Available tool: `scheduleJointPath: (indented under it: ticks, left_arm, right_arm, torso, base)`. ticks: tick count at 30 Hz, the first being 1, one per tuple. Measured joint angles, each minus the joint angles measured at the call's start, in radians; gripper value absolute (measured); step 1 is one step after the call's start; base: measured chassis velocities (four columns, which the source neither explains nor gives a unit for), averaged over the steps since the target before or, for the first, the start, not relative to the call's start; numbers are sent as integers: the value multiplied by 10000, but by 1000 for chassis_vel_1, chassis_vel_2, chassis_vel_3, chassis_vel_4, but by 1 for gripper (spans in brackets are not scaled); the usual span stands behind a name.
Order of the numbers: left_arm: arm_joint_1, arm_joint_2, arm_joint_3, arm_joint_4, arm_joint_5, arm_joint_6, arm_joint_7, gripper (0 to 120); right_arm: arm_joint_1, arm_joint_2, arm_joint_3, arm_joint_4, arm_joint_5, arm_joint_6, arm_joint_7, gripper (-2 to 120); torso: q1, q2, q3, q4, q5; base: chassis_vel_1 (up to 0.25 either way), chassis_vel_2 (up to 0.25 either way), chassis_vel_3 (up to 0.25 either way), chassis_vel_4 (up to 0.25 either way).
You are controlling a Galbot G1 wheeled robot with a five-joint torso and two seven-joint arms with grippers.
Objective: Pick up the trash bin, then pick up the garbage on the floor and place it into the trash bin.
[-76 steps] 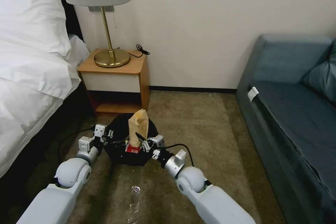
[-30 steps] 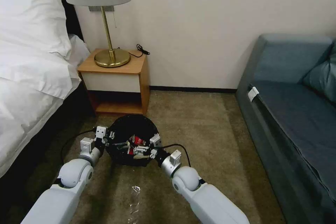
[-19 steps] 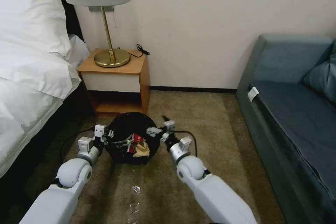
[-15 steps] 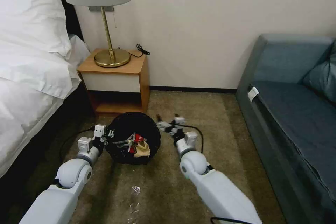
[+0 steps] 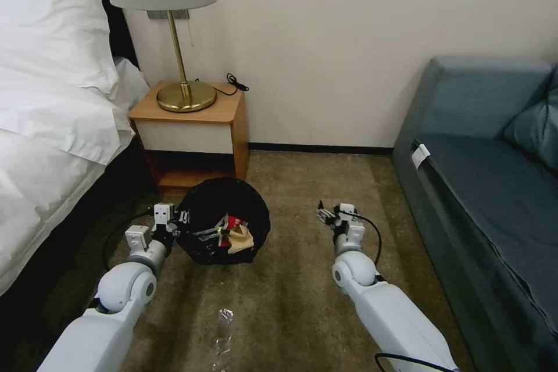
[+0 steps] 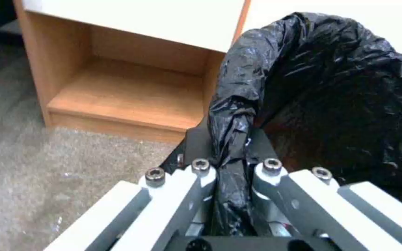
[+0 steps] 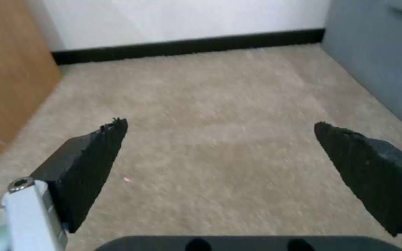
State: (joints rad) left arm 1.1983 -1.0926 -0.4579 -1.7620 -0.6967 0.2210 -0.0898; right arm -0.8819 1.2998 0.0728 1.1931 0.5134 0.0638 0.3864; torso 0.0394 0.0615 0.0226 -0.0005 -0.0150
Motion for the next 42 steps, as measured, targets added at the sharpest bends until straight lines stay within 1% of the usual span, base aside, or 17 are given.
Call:
scheduleJointPath:
  ticks: [1, 3, 4, 5, 6, 7, 8, 9, 10, 12, 13, 15, 16, 20, 22, 32, 42]
  left_arm:
    - [0, 0, 0, 0, 0, 0, 0, 4]
    - [33, -226, -94, -102, -584, 78, -578, 4]
    - [33, -226, -94, -102, -584, 78, -578, 4]
    - [33, -351, -132, -135, -820, 128, -885, 4]
    - [33, -351, -132, -135, -820, 128, -885, 4]
    - [1, -623, -218, -131, -1063, 186, -1381, 4]
    - [1, -623, -218, -131, -1063, 186, -1381, 4]
    - [-37, -812, -277, -73, -1220, 188, -1620, 4]
    - [-37, -812, -277, -73, -1220, 188, -1620, 4]
    - [-123, -1206, -410, 119, -1520, 130, -1940, 4]
    - [-123, -1206, -410, 119, -1520, 130, -1940, 4]
    - [-180, -1554, -546, 389, -1530, 23, -2128, 4]
    - [-186, -1660, -593, 520, -1511, -27, -2151, 4]
    - [-191, -1795, -684, 716, -1519, -98, -2162, 4]
    - [-198, -1921, -831, 988, -1550, -167, -2194, 4]
    - [-262, -2069, -1005, 1454, -1295, -276, -2103, 4]
    - [-253, -2264, -1033, 1836, -1272, -338, -2056, 4]
  right_arm:
    - [0, 0, 0, 0, 0, 0, 0, 100]
    - [-105, 14, 209, -64, -19, 58, -157, 100]
    - [-105, 14, 209, -64, -19, 58, -157, 100]
    - [-147, 16, 281, -61, -24, 75, -204, 100]
    - [-147, 16, 281, -61, -24, 75, -204, 100]
    - [-237, 16, 371, -20, -33, 131, -255, 100]
    - [-237, 16, 371, -20, -33, 131, -255, 100]
    - [-328, 15, 414, 31, -68, 188, -315, 100]
    - [-328, 15, 414, 31, -68, 188, -315, 100]
    - [-483, 6, 470, 94, -161, 297, -445, 100]
    - [-483, 6, 470, 94, -161, 297, -445, 100]
    - [-572, 13, 511, 125, -216, 411, -576, 100]
    - [-605, 19, 517, 126, -236, 480, -656, 100]
    - [-655, 31, 531, 125, -294, 623, -853, 100]
    - [-728, 64, 572, 56, -445, 825, -1027, 100]
    - [-969, -8, 597, -61, -590, 1129, -1314, 100]
    - [-1249, -97, 686, -52, -516, 1323, -1599, 100]
  torso:
    - [0, 0, 0, 0, 0]
    - [1, 1, 0, 3, -1]
    - [1, 1, 0, 3, -1]
    - [0, 0, -1, 4, -1]
    - [0, 0, -1, 4, -1]
    - [0, 0, 0, 3, -2]
    - [0, 0, 0, 3, -2]
    - [0, 0, -1, 3, -2]
    - [0, 0, -1, 3, -2]
    - [0, 0, -1, 2, -1]
    - [0, 0, -1, 2, -1]
    - [0, 0, -1, 0, -3]
    - [0, 0, 0, 0, -2]
    - [0, 0, -1, 3, -3]
    - [0, 0, 0, 3, -2]
    - [0, 0, 0, 2, -2]
    - [0, 0, -1, 2, -3]
  base:
    - [0, 0, 0, 0]
    - [0, 0, 0, 0]
    - [0, 0, 0, 0]
    - [0, 0, 0, 0]
    - [0, 0, 0, 0]
    - [0, 0, 0, 0]
    - [0, 0, 0, 0]
    - [0, 0, 0, 0]
    - [0, 0, 0, 0]
    - [0, 0, 0, 0]
    - [0, 0, 0, 0]
    - [0, 0, 0, 0]
    - [0, 0, 0, 0]
    - [0, 0, 0, 0]
    - [0, 0, 0, 0]
    - [0, 0, 0, 0]
    - [0, 0, 0, 0]
